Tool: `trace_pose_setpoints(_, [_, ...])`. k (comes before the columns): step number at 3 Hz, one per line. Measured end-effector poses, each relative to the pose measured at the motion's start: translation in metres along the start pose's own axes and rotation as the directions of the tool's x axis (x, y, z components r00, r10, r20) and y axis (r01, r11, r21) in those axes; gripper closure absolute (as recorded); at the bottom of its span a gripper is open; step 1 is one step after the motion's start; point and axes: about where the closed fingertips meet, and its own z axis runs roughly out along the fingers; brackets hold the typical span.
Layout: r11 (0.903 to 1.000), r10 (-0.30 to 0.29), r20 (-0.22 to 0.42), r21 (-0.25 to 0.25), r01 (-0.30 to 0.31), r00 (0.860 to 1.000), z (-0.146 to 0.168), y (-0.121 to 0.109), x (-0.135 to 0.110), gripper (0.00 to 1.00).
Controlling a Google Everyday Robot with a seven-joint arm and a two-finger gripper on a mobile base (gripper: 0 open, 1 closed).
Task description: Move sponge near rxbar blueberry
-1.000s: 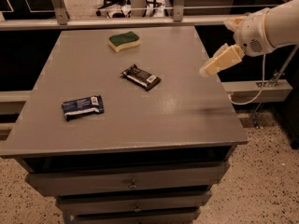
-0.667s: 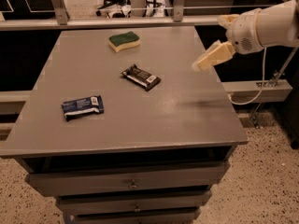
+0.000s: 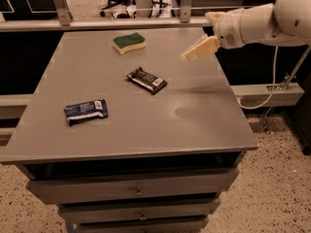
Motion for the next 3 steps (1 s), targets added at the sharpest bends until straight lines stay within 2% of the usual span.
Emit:
trace_pose_setpoints(1, [0.9984,0.056,0.002,0.010,-0.056,0.998,0.030,-0.006,-0.009,0.00])
trace_pose_setpoints(2, [0.9854,0.162,0.033,0.048,-0.163,0.986,0.062,-0.004,-0.014,0.00])
trace_pose_setpoints(3, [0.9819,0.170,0.100,0.068,-0.177,0.980,0.119,-0.010,0.009,0.00])
